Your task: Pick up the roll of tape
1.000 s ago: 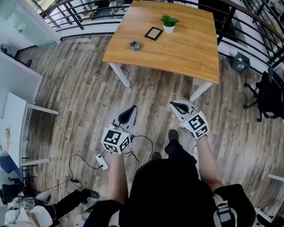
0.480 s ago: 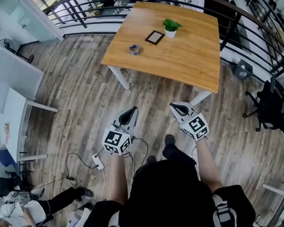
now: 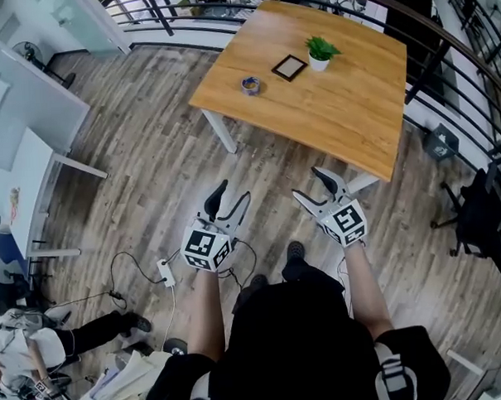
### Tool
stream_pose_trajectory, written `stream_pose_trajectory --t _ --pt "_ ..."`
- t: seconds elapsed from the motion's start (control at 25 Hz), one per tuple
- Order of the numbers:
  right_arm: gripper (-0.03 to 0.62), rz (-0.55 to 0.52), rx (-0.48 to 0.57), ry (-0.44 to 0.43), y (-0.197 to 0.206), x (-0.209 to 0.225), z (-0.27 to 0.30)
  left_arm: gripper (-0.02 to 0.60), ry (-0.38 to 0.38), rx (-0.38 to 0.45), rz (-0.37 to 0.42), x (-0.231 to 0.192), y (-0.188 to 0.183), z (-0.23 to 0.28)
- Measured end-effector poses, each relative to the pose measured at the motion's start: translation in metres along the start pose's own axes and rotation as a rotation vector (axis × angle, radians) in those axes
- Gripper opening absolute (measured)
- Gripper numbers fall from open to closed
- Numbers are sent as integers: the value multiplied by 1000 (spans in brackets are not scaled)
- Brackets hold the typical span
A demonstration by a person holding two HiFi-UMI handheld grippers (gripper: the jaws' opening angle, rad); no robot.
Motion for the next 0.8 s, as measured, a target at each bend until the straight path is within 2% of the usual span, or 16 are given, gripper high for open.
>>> stream_pose_trajectory --t 0.28,0.8 --pt "337 -9 15 -42 7 21 13 256 -63 17 -8 -3 -2 9" --pt "333 -9 17 -96 21 53 26 258 -111 37 -6 2 -3 35"
Point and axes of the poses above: the fingertips, and each gripper's own axes: z forward along the fingers, x to its right, y out of its underside, the point moved 10 cm from there along -z, backward along the fingers, and after that the axes turned 15 degrees about -z, right-handed, at the moved point
